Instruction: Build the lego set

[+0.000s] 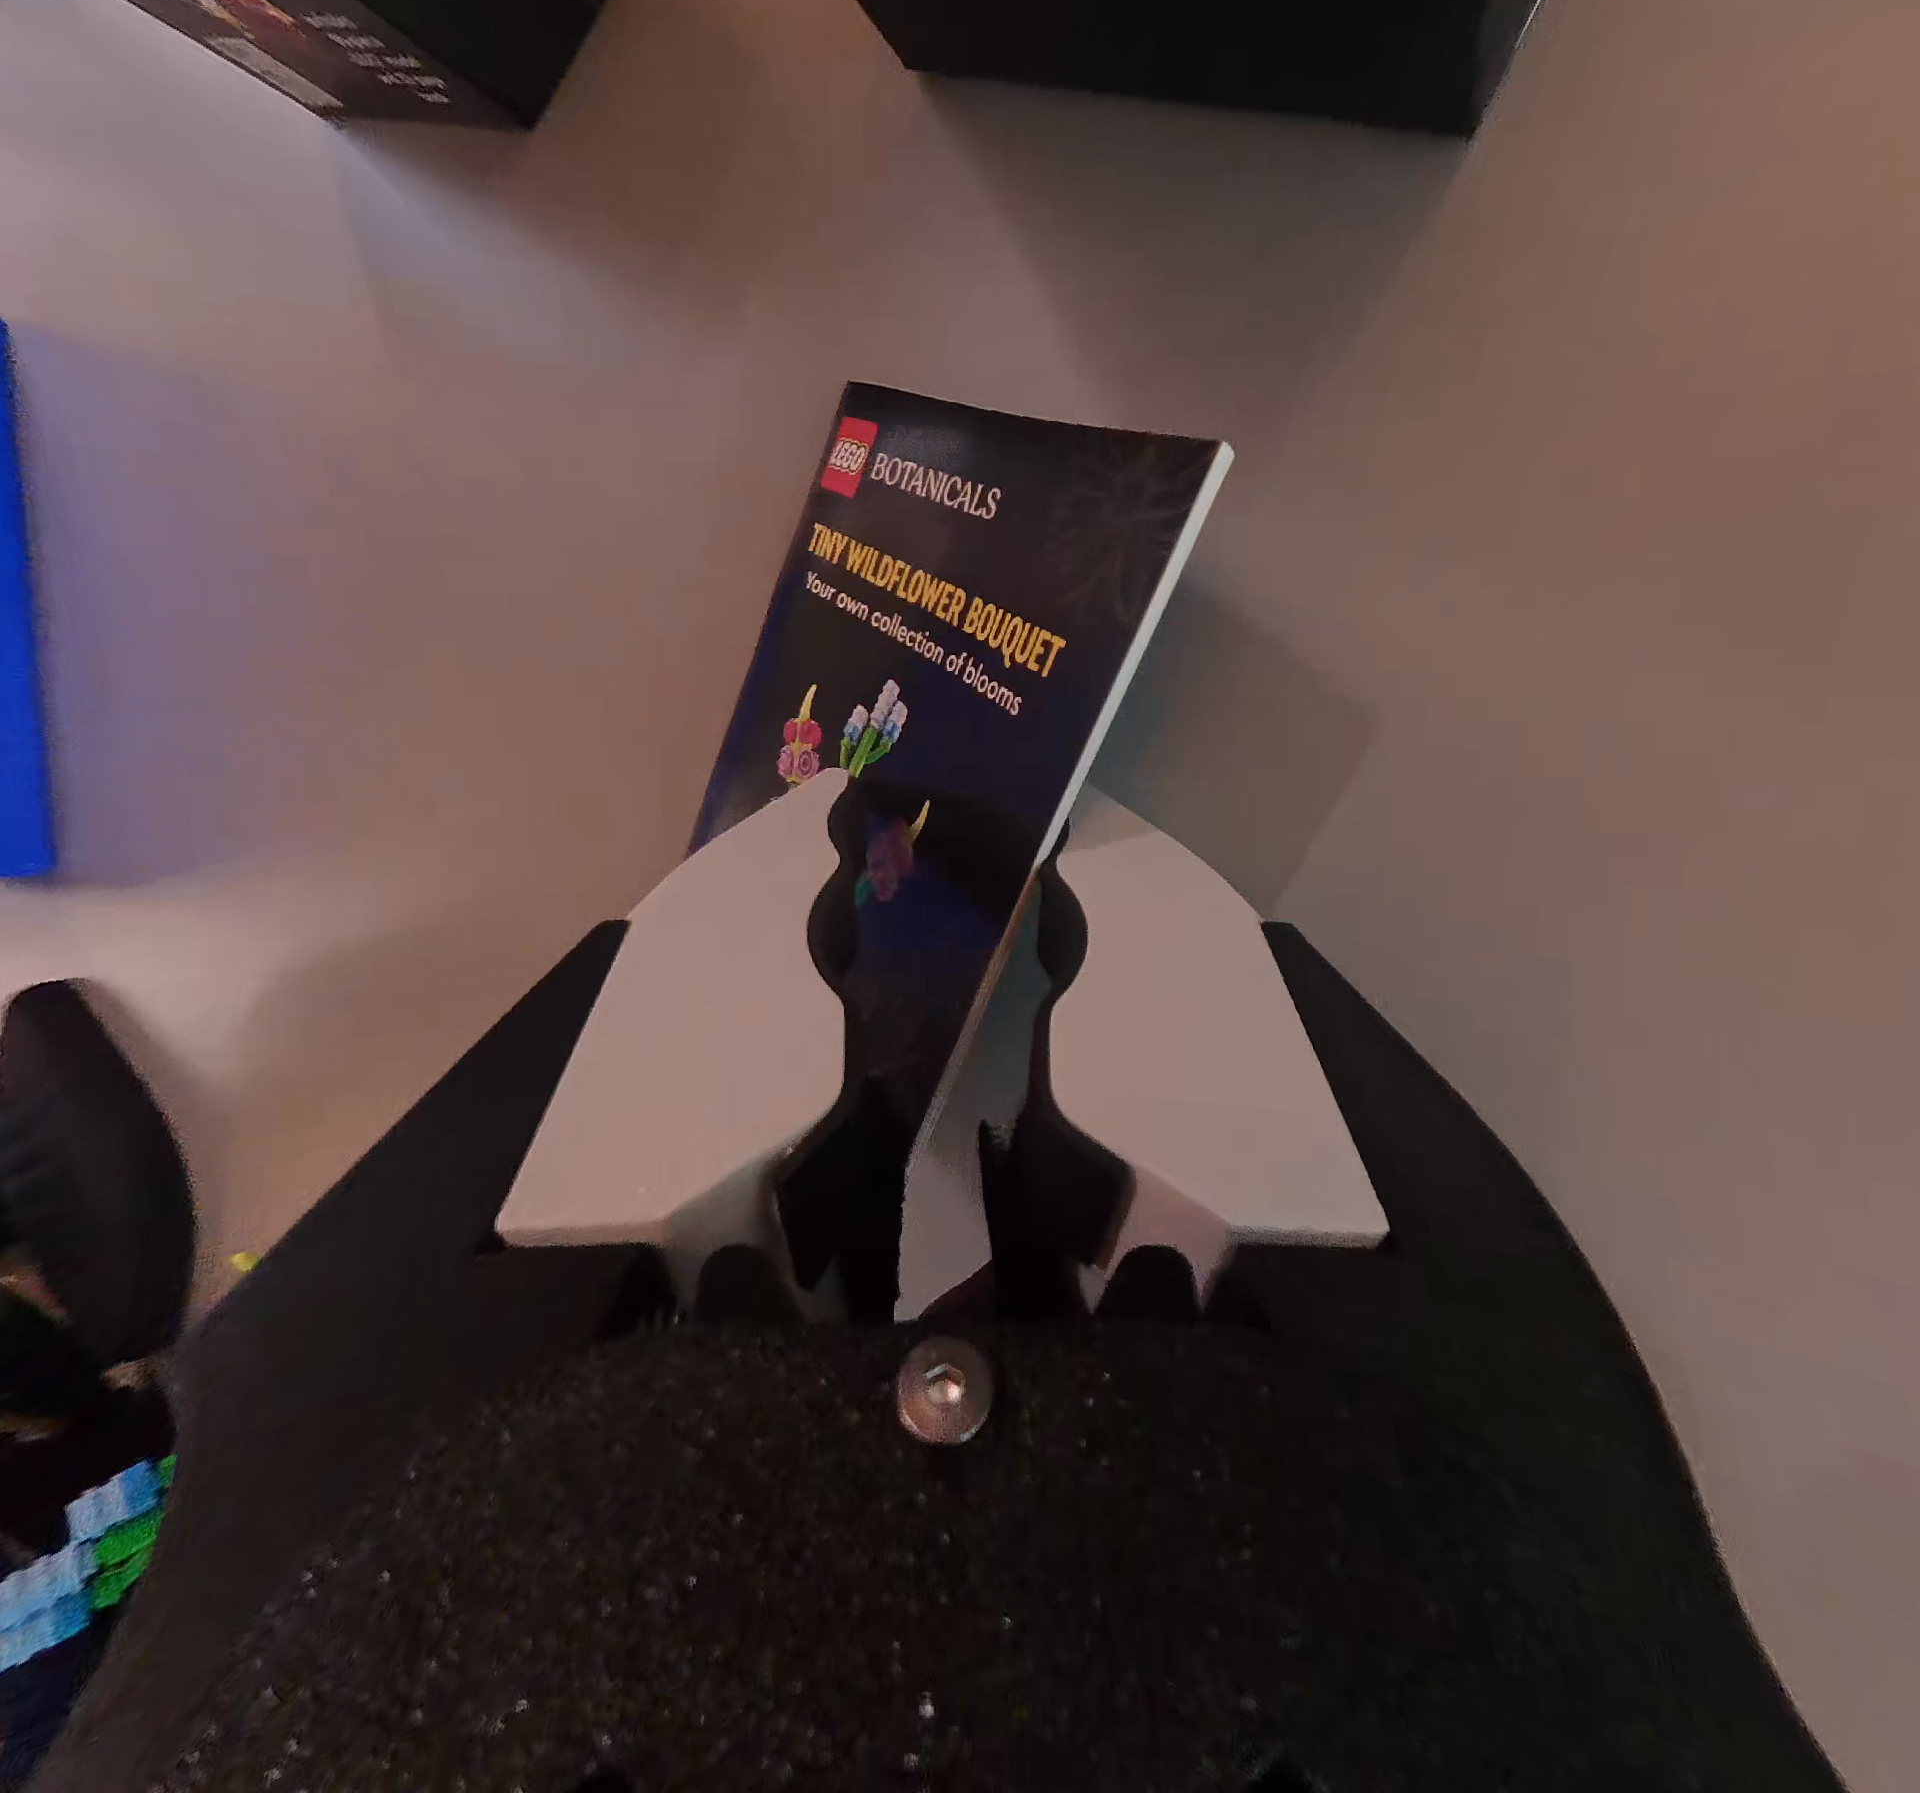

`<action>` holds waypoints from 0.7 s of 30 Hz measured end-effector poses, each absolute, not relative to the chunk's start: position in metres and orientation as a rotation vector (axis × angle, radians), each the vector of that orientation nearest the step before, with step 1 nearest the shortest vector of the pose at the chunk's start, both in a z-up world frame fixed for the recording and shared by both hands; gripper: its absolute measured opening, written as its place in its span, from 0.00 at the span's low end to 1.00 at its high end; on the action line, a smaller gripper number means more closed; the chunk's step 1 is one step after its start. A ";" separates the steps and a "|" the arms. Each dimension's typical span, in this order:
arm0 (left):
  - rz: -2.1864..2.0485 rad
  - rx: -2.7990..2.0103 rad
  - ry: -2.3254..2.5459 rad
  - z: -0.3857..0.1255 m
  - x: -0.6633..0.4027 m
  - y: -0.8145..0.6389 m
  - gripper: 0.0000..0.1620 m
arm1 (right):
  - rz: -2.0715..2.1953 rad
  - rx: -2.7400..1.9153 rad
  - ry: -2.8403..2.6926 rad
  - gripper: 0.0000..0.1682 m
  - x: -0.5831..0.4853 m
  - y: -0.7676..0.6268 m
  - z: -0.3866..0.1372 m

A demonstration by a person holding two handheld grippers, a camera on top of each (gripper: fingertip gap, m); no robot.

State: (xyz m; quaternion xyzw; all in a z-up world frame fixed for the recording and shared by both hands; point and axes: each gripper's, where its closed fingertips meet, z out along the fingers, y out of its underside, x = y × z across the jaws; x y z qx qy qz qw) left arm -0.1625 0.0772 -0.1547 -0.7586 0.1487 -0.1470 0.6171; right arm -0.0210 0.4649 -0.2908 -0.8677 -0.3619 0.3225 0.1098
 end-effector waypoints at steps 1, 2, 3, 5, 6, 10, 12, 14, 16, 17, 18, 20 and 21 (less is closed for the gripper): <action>-0.353 -1.759 0.354 -0.155 -0.163 0.073 0.20 | 0.900 -2.540 -1.085 0.20 -0.020 0.466 -0.291; -0.360 -1.775 0.365 -0.154 -0.164 0.067 0.21 | 0.845 -2.529 -1.110 0.22 -0.019 0.467 -0.291; -0.355 -1.795 0.373 -0.153 -0.168 0.060 0.23 | 0.785 -2.516 -1.139 0.24 -0.018 0.467 -0.292; -0.279 -1.860 0.370 -0.154 -0.186 0.045 0.26 | 0.647 -2.483 -1.211 0.31 -0.015 0.469 -0.293; -0.201 -1.907 0.354 -0.156 -0.201 0.036 0.27 | 0.571 -2.461 -1.254 0.35 -0.013 0.470 -0.295; 0.051 -2.055 0.234 -0.163 -0.262 0.000 0.27 | 0.383 -2.359 -1.353 0.44 -0.011 0.472 -0.300; 0.065 -2.205 0.237 -0.182 -0.275 -0.015 0.27 | 0.435 -2.368 -1.326 0.48 -0.015 0.471 -0.298; 0.140 -2.346 0.277 -0.203 -0.290 -0.023 0.27 | 0.524 -2.327 -1.268 0.48 -0.022 0.473 -0.287; 0.193 -2.451 0.340 -0.220 -0.299 -0.024 0.27 | 0.606 -2.263 -1.191 0.47 -0.026 0.477 -0.269; 0.199 -2.488 0.379 -0.227 -0.300 -0.023 0.27 | 0.636 -2.232 -1.161 0.47 -0.027 0.478 -0.259; 0.194 -2.518 0.415 -0.233 -0.301 -0.021 0.27 | 0.660 -2.198 -1.139 0.47 -0.027 0.477 -0.249; 0.166 -2.579 0.466 -0.245 -0.302 -0.019 0.27 | 0.706 -2.127 -1.115 0.46 -0.025 0.473 -0.229; 0.167 -2.608 0.477 -0.250 -0.304 -0.018 0.27 | 0.724 -2.099 -1.102 0.46 -0.023 0.470 -0.221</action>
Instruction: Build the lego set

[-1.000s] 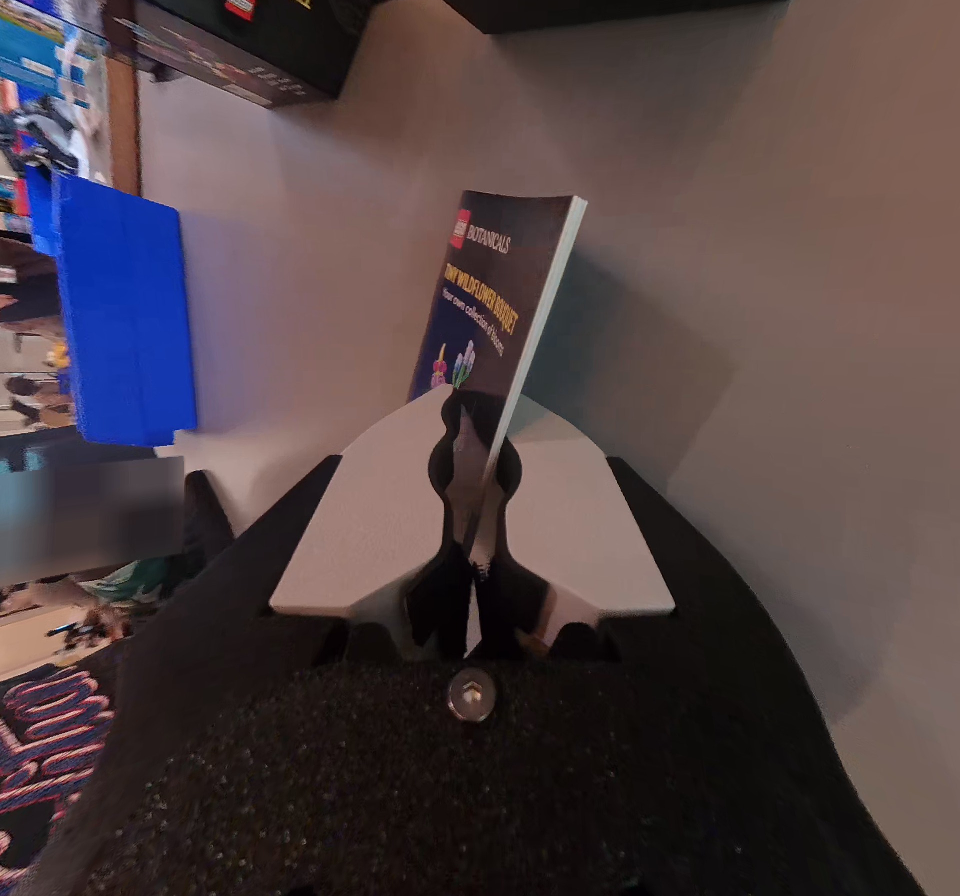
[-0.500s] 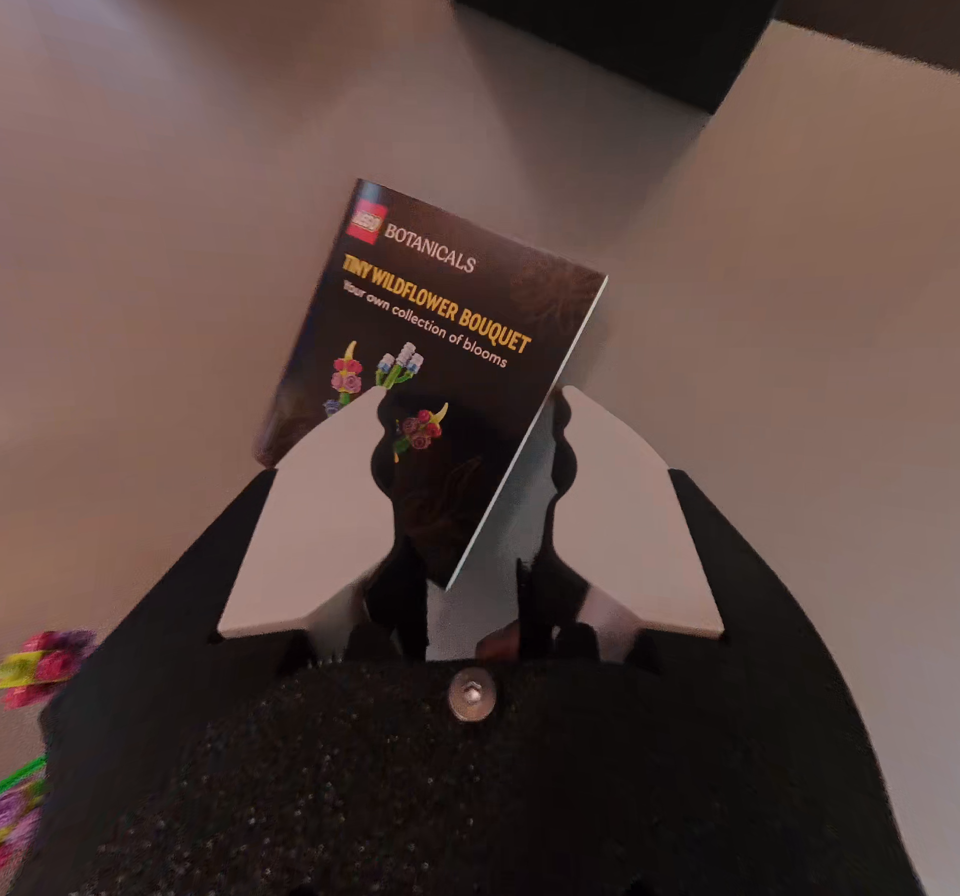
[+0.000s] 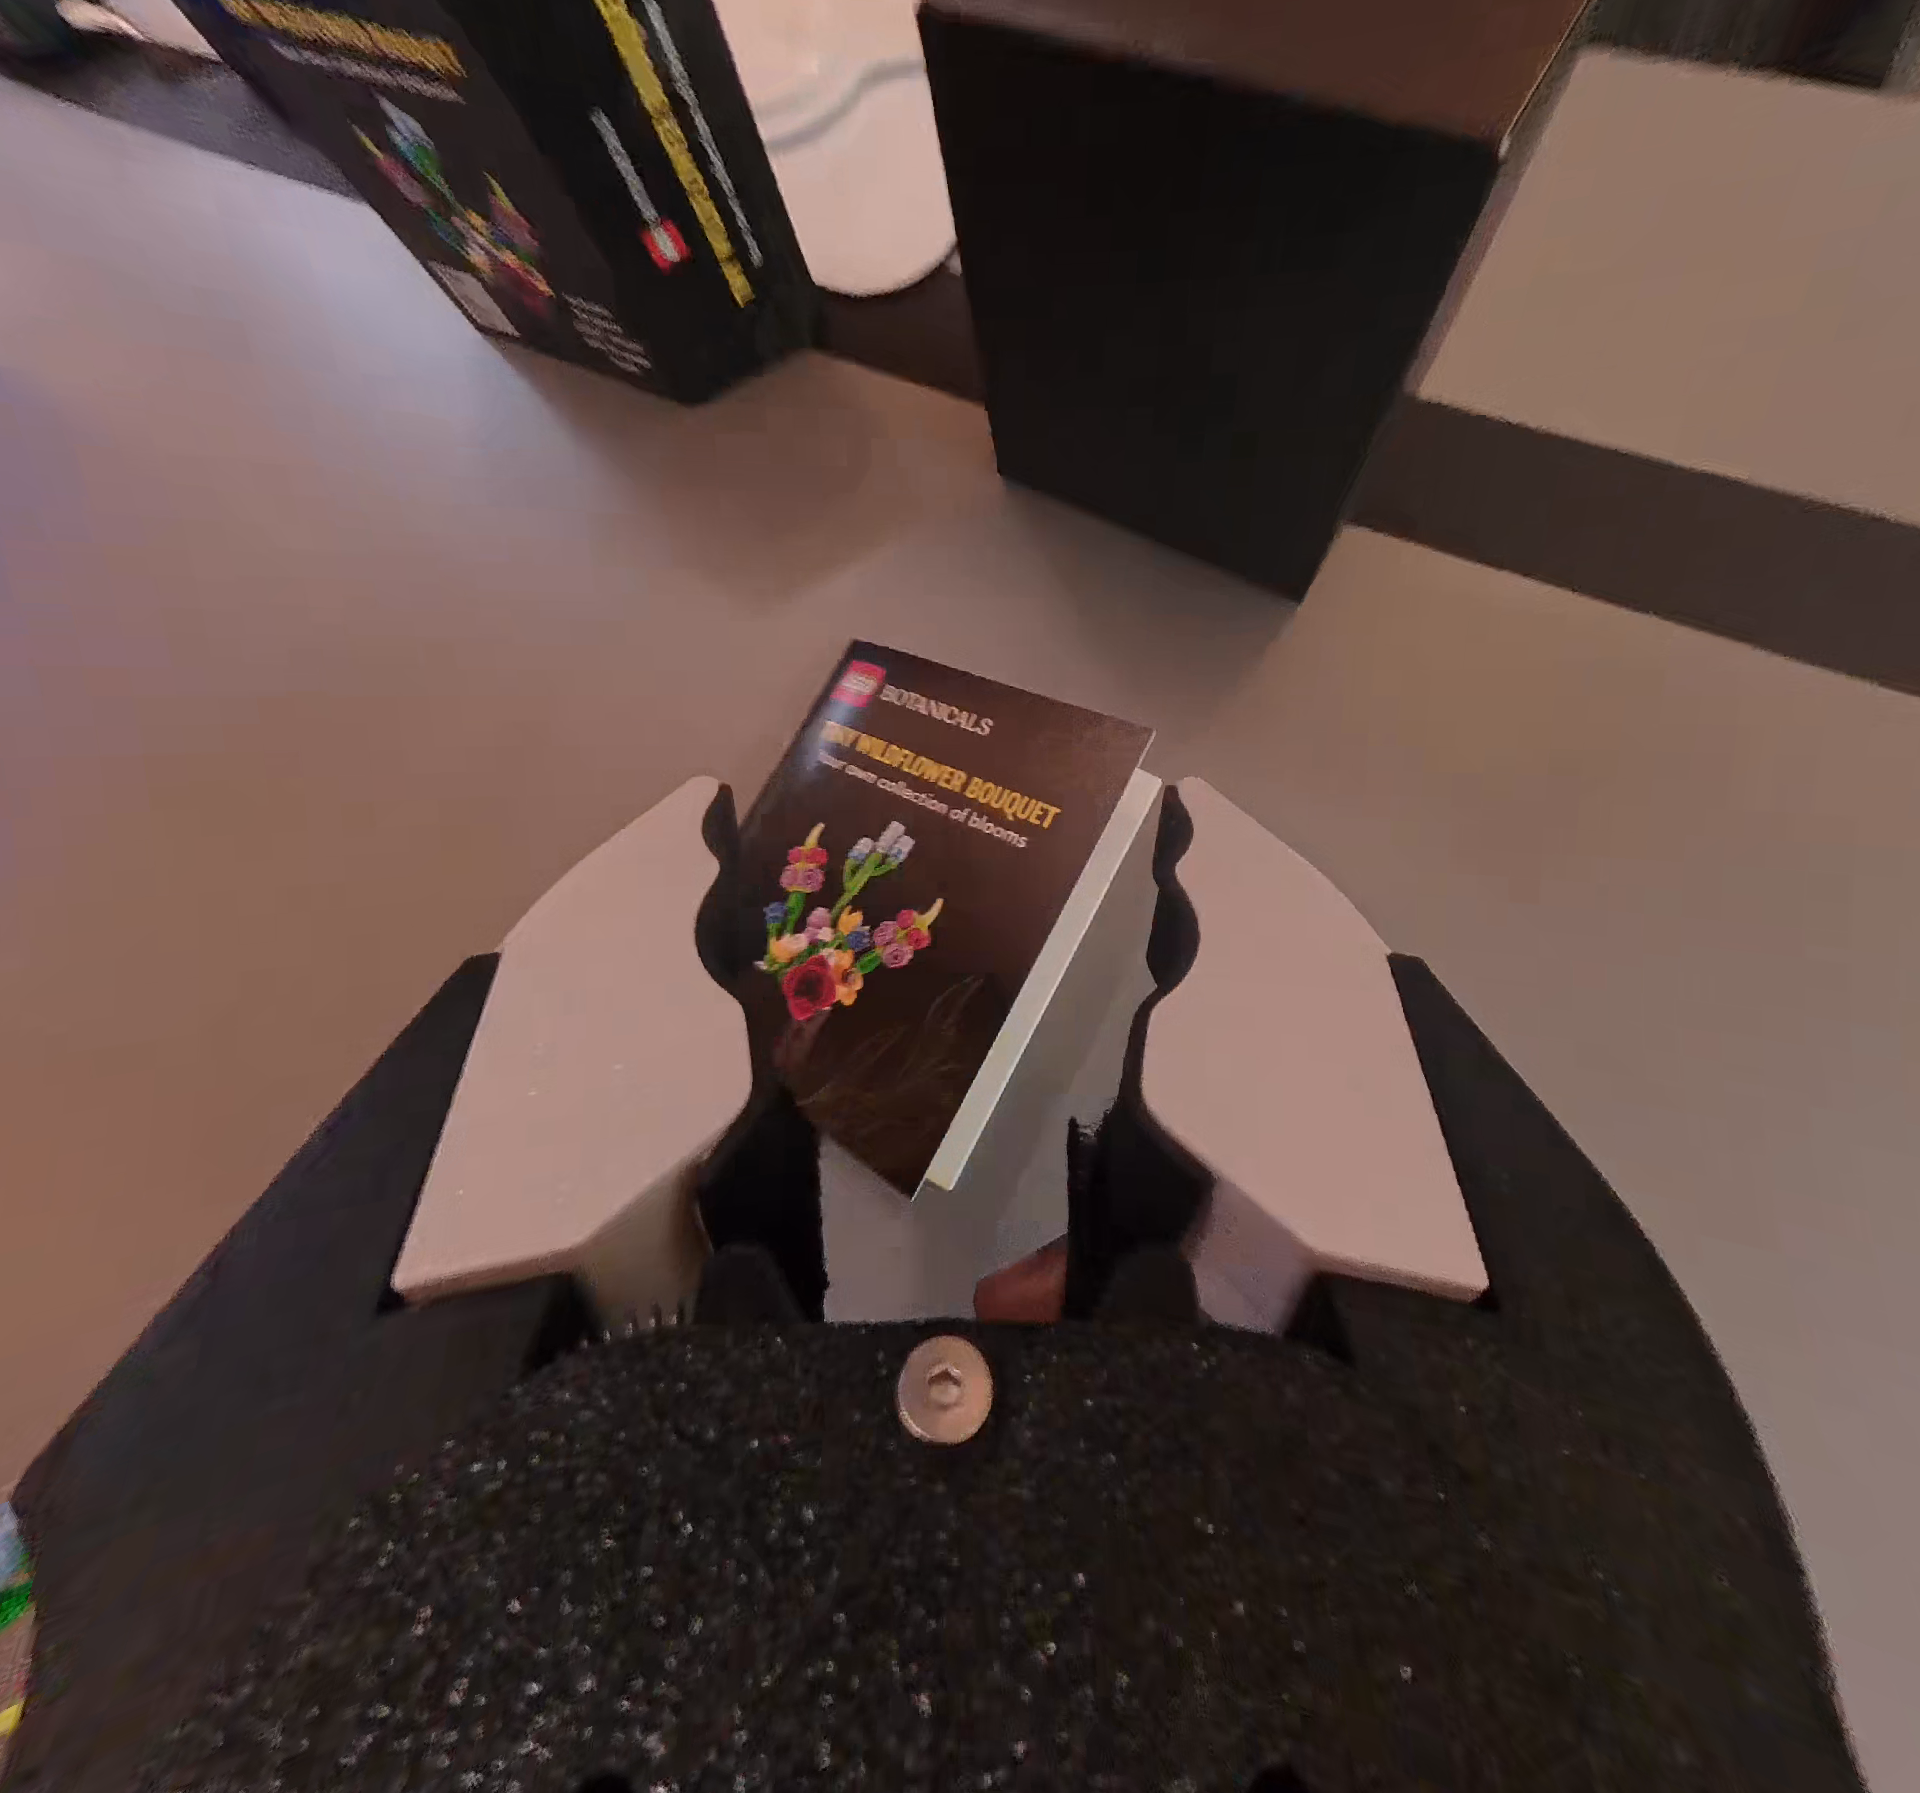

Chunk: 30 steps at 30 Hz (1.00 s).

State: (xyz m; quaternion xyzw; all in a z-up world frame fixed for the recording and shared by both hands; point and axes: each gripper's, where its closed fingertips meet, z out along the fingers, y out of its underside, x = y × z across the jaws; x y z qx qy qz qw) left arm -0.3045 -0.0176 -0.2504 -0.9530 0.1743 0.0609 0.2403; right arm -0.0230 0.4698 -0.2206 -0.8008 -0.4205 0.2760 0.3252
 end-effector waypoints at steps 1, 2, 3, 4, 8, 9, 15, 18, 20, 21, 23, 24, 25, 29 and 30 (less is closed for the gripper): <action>0.174 -2.632 0.486 -0.255 -0.307 -0.016 0.27 | 0.745 -2.070 -1.095 0.46 -0.021 0.466 -0.212; 0.174 -2.647 0.502 -0.258 -0.309 -0.014 0.26 | 0.770 -2.037 -1.095 0.46 -0.019 0.461 -0.204; 0.160 -2.649 0.525 -0.262 -0.308 -0.012 0.21 | 0.789 -2.007 -1.099 0.46 -0.017 0.457 -0.196; 0.142 -2.643 0.546 -0.265 -0.305 -0.008 0.18 | 0.796 -1.985 -1.105 0.46 -0.014 0.453 -0.191; 0.174 -2.564 0.681 -0.267 -0.297 0.007 0.14 | 0.793 -1.920 -1.189 0.47 -0.001 0.442 -0.179; 0.172 -2.523 0.727 -0.267 -0.292 0.012 0.14 | 0.791 -1.908 -1.217 0.48 0.002 0.439 -0.178; 0.099 -2.392 0.861 -0.267 -0.266 0.034 0.14 | 0.868 -1.813 -1.371 0.49 0.012 0.406 -0.163; 0.084 -2.363 0.951 -0.267 -0.264 0.037 0.14 | 0.911 -1.737 -1.449 0.44 0.013 0.384 -0.159; 0.101 -2.345 1.028 -0.267 -0.264 0.036 0.14 | 0.913 -1.705 -1.481 0.43 0.011 0.379 -0.159; 0.106 -2.336 1.064 -0.267 -0.264 0.036 0.15 | 0.900 -1.691 -1.497 0.43 0.008 0.381 -0.160; 0.102 -2.315 1.133 -0.267 -0.263 0.033 0.15 | 0.836 -1.651 -1.546 0.48 -0.002 0.393 -0.160; 0.090 -2.303 1.162 -0.267 -0.263 0.031 0.15 | 0.793 -1.618 -1.578 0.52 -0.010 0.403 -0.159; 0.071 -2.294 1.177 -0.267 -0.262 0.030 0.14 | 0.739 -1.579 -1.614 0.56 -0.019 0.415 -0.157; 0.028 -2.292 1.181 -0.267 -0.261 0.022 0.14 | 0.562 -1.443 -1.805 0.67 -0.061 0.474 -0.152; 0.034 -2.299 1.180 -0.267 -0.262 0.020 0.14 | 0.514 -1.440 -1.868 0.67 -0.070 0.489 -0.154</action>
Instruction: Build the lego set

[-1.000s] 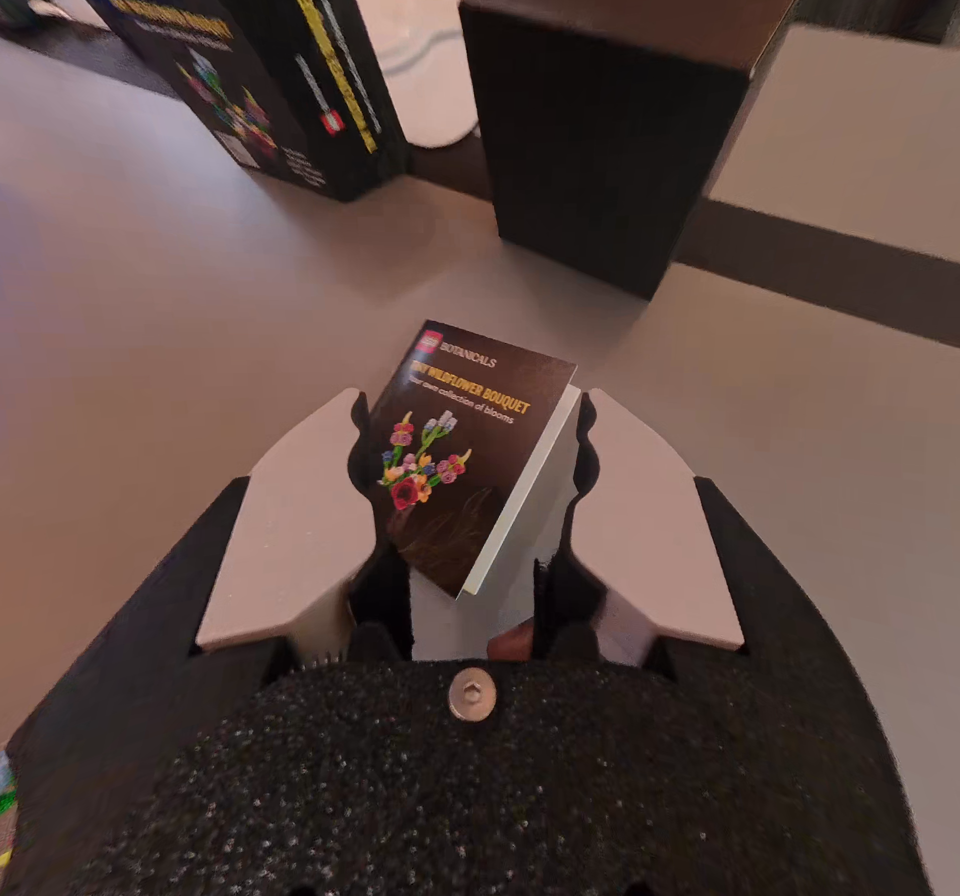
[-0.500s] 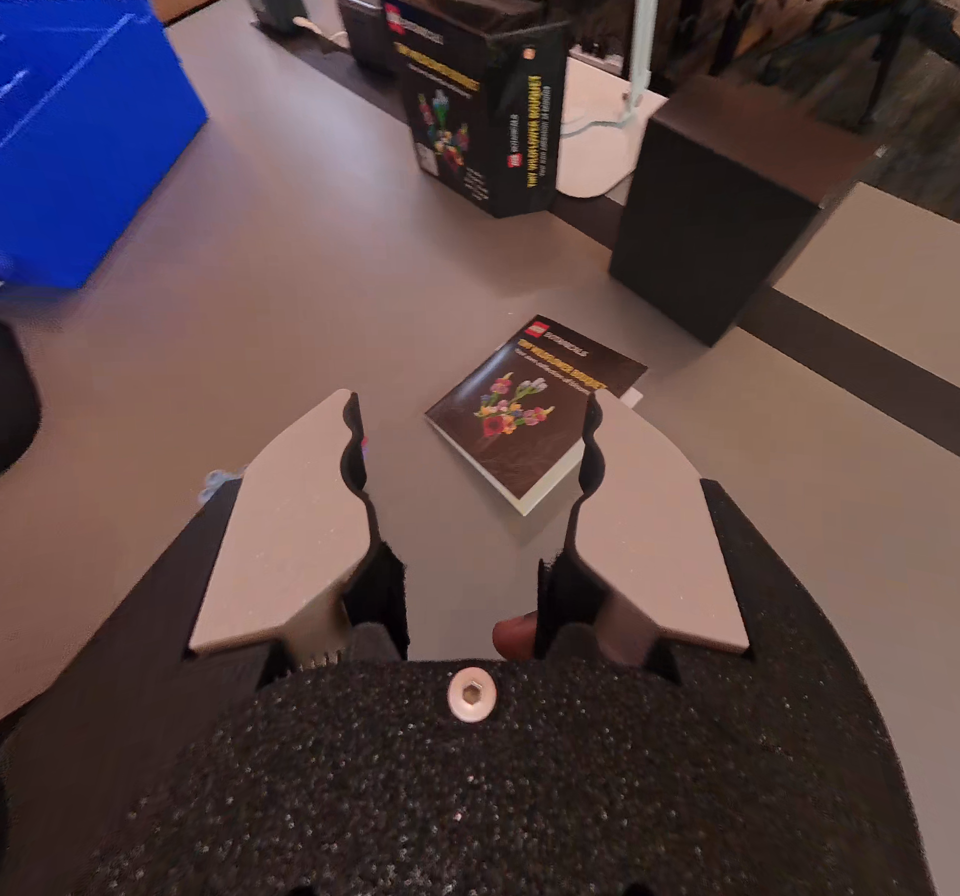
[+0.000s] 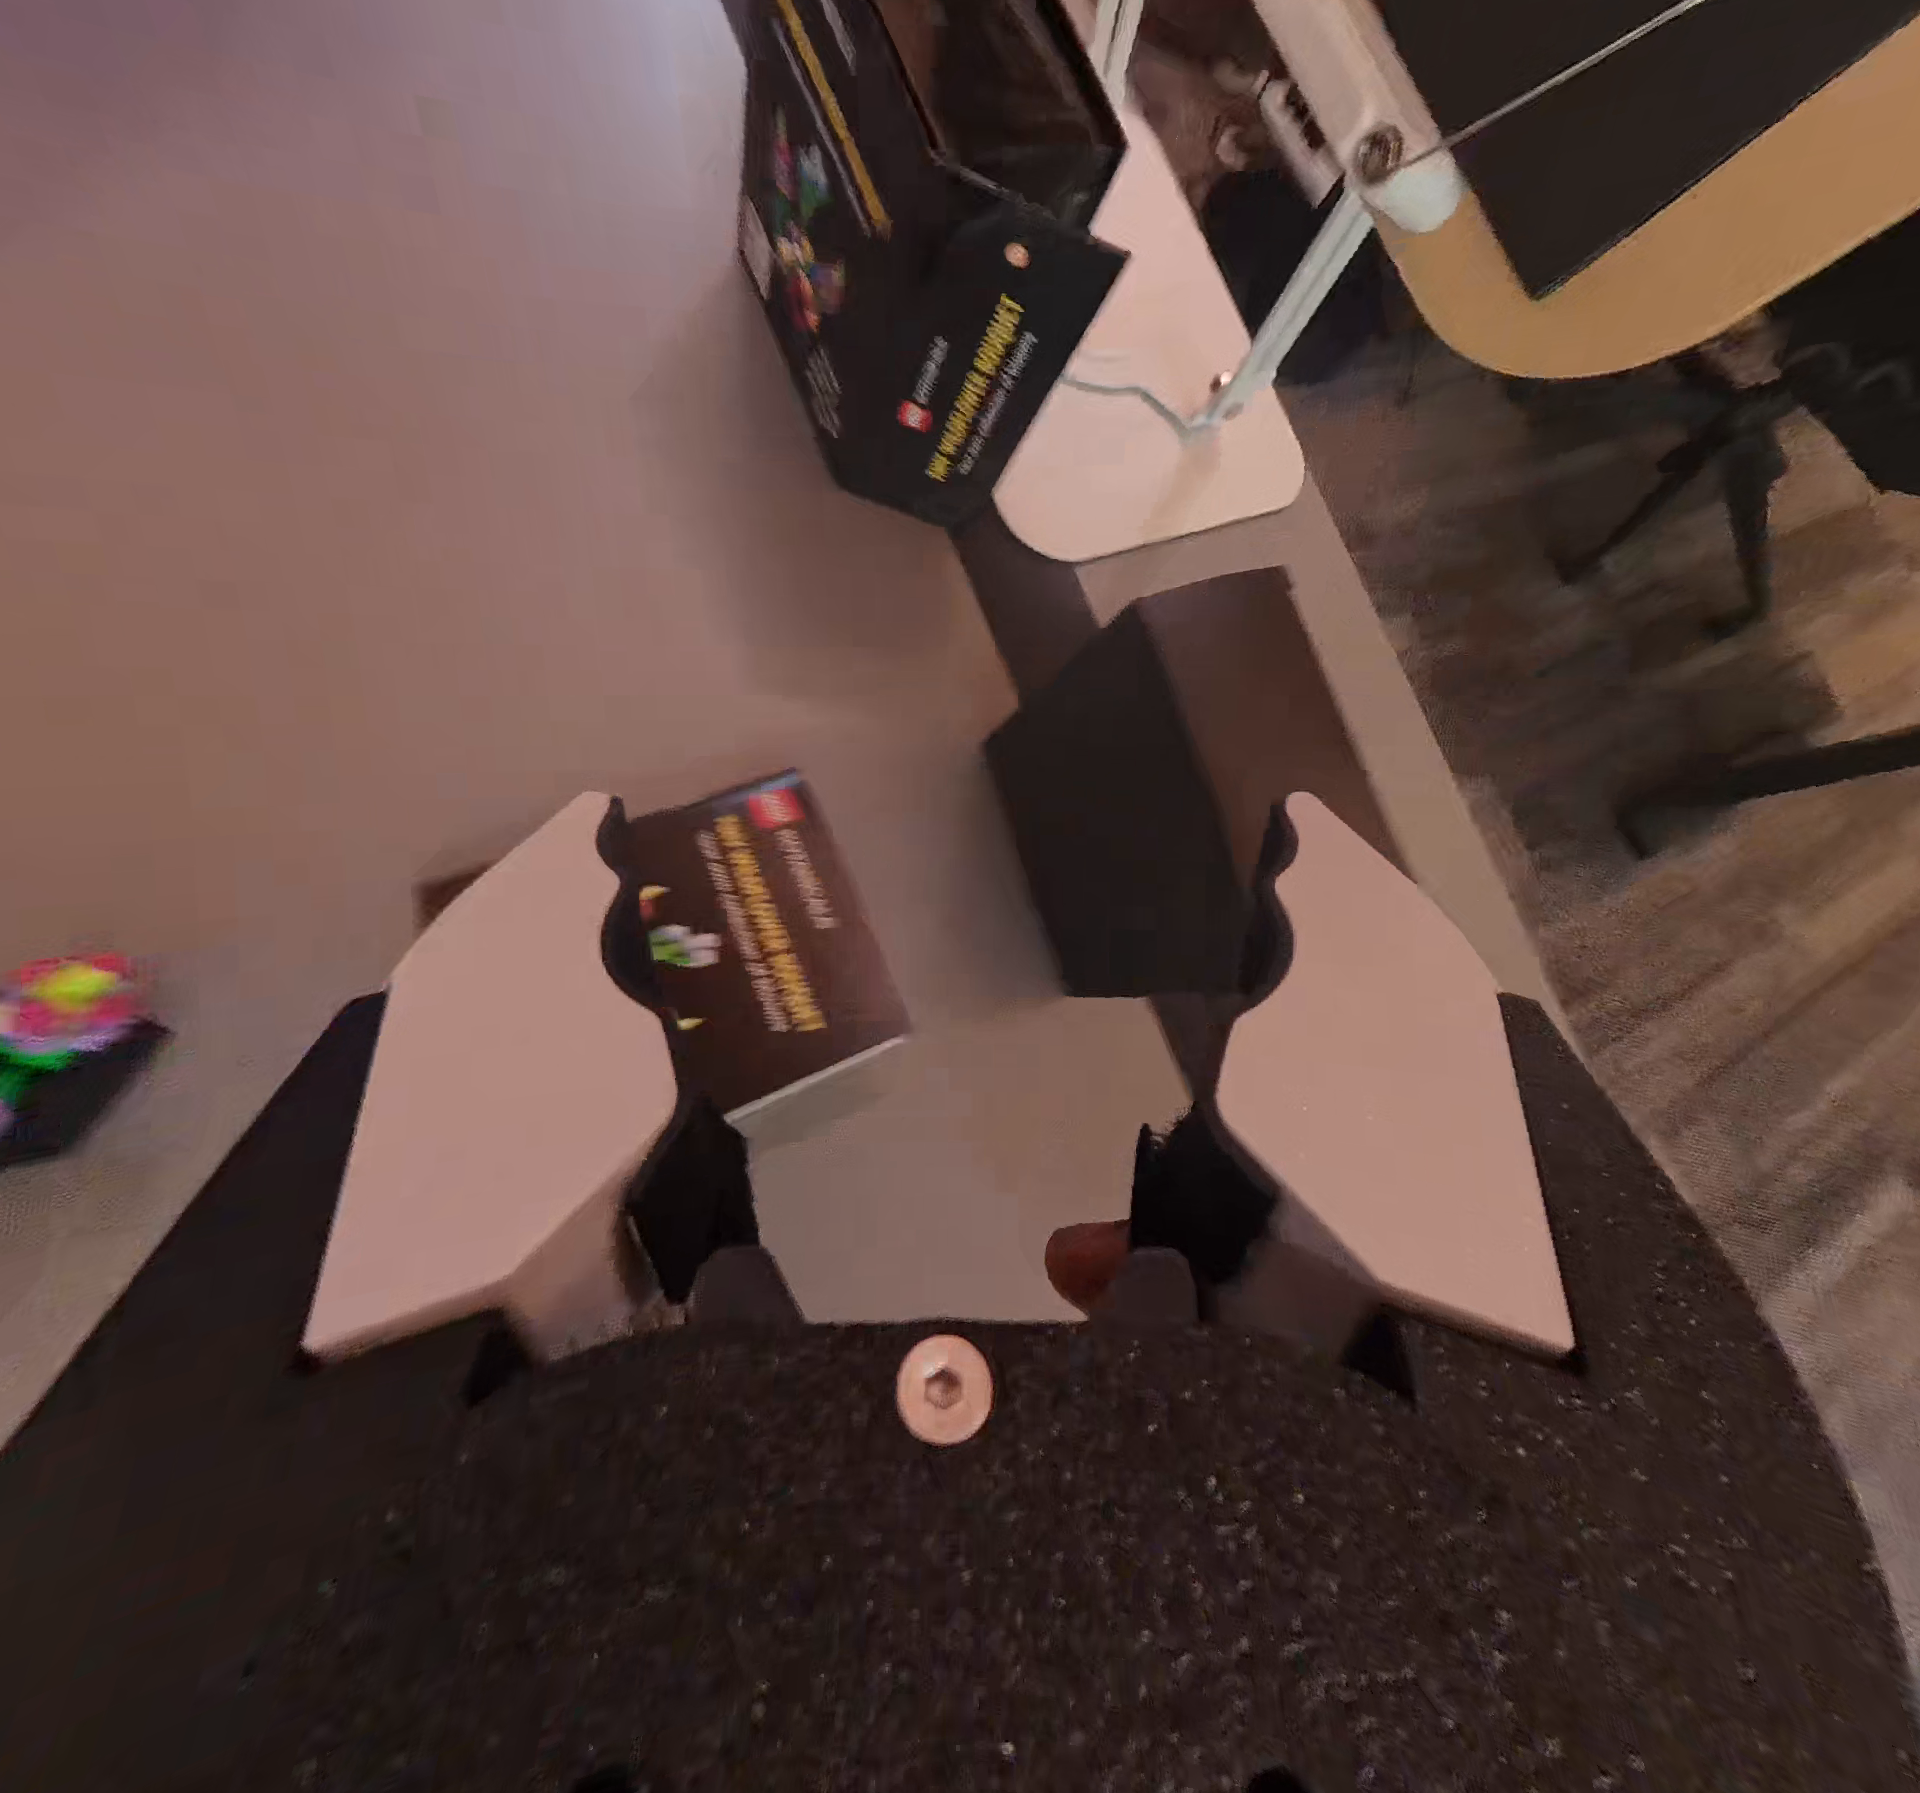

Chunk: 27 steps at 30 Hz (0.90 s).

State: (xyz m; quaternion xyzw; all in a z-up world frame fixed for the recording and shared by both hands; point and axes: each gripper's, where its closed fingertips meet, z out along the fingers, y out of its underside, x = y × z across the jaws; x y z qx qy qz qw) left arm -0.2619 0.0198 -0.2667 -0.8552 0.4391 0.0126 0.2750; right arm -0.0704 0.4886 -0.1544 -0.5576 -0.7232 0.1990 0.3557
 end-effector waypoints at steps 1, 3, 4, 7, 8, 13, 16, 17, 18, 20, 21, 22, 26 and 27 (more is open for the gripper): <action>0.042 -2.308 1.169 -0.267 -0.262 0.018 0.14 | 0.468 -1.450 -1.937 0.66 -0.078 0.502 -0.158; 0.042 -2.337 1.093 -0.266 -0.263 0.017 0.22 | 0.359 -1.493 -2.068 0.64 -0.089 0.527 -0.169; 0.020 -2.346 1.027 -0.264 -0.261 0.017 0.34 | 0.313 -1.511 -2.132 0.63 -0.093 0.536 -0.174; -0.061 -2.295 0.804 -0.246 -0.249 0.022 0.50 | 0.199 -1.522 -2.280 0.59 -0.103 0.554 -0.186; -0.057 -2.240 0.754 -0.236 -0.246 0.025 0.50 | 0.169 -1.516 -2.311 0.58 -0.106 0.558 -0.189; -0.002 -1.869 0.607 -0.172 -0.227 0.042 0.50 | 0.002 -1.544 -2.422 0.46 -0.105 0.575 -0.206; -0.152 -1.652 0.448 -0.128 -0.210 0.054 0.57 | -0.078 -1.508 -2.435 0.32 -0.104 0.574 -0.208; -0.215 -1.579 0.393 -0.114 -0.204 0.058 0.60 | -0.087 -1.453 -2.417 0.32 -0.108 0.570 -0.203; -0.271 -1.506 0.342 -0.101 -0.198 0.063 0.61 | -0.071 -1.382 -2.387 0.31 -0.115 0.562 -0.195; -0.350 -1.388 0.288 -0.083 -0.186 0.072 0.63 | 0.009 -1.234 -2.319 0.31 -0.130 0.531 -0.171; -0.352 -1.362 0.282 -0.080 -0.180 0.078 0.64 | 0.048 -1.152 -2.298 0.31 -0.136 0.509 -0.157; -0.328 -1.351 0.276 -0.078 -0.177 0.087 0.64 | 0.075 -1.063 -2.281 0.31 -0.141 0.483 -0.144; -0.187 -1.362 0.299 -0.084 -0.157 0.124 0.63 | 0.098 -0.696 -2.222 0.31 -0.146 0.357 -0.106; -0.162 -1.379 0.332 -0.088 -0.149 0.132 0.63 | 0.077 -0.606 -2.194 0.31 -0.145 0.325 -0.102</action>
